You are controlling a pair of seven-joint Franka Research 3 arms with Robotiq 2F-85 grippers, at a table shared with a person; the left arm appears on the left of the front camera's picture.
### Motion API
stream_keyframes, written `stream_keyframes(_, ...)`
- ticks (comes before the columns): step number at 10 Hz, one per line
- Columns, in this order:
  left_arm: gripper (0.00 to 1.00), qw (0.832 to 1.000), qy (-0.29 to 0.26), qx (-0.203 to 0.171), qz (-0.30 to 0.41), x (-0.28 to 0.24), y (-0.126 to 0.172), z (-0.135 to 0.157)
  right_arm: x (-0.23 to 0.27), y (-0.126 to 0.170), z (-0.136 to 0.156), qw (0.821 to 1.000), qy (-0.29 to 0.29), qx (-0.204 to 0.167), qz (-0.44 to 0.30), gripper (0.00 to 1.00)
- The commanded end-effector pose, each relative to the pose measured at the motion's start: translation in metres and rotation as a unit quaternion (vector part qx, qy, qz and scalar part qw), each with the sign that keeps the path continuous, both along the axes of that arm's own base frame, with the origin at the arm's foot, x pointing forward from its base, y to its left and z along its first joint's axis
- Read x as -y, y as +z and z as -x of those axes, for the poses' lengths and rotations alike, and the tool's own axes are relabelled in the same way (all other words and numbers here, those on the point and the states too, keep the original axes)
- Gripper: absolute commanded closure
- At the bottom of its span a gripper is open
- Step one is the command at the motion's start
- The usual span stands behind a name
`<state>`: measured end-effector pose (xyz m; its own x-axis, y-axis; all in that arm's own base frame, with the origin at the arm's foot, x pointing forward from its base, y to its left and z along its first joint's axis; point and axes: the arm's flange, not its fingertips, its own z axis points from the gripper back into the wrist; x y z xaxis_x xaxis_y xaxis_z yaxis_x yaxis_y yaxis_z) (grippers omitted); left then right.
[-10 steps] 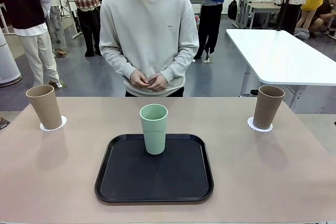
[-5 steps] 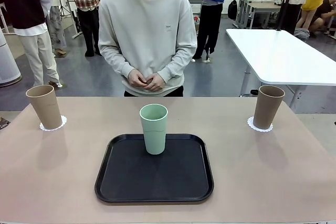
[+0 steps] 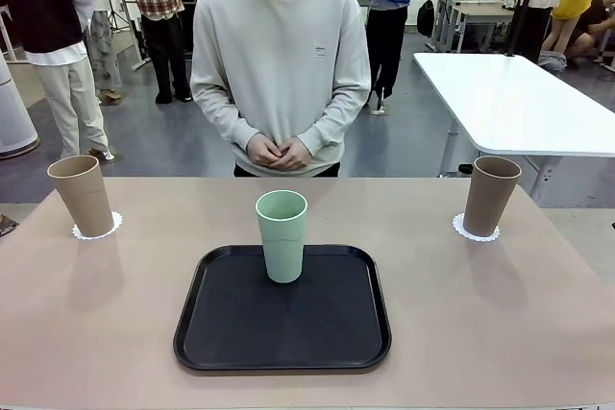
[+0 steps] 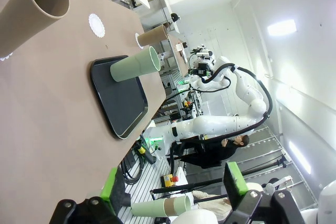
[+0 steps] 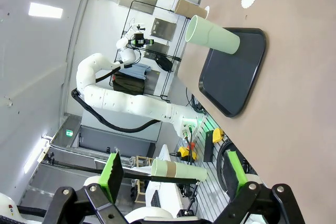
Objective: Place coasters on the table and set cups on them.
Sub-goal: Take one Reusable plastic cup from the Flat Tray and place it on a coaster set by the human.
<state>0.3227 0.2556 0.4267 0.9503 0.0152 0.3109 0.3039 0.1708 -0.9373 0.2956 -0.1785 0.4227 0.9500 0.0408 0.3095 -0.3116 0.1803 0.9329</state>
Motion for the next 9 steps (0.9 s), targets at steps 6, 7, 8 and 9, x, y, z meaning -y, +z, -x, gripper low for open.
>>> stream_keyframes(6,0.0,0.981,-0.071,0.14,-0.115,0.072,0.068,-0.028,-0.001,-0.002,0.002,1.0,0.001,0.0,-0.005,0.0)
stream_keyframes(7,0.0,0.973,-0.087,0.165,-0.137,0.097,0.089,-0.034,-0.001,-0.002,0.002,1.0,0.001,0.0,-0.005,0.0)
stream_keyframes(8,0.0,0.961,-0.095,0.205,-0.16,0.126,0.109,-0.035,-0.001,-0.002,0.002,1.0,0.001,0.0,-0.005,0.0)
stream_keyframes(9,0.0,0.949,-0.101,0.239,-0.181,0.149,0.121,-0.031,-0.001,-0.002,0.002,1.0,0.001,0.0,-0.005,0.0)
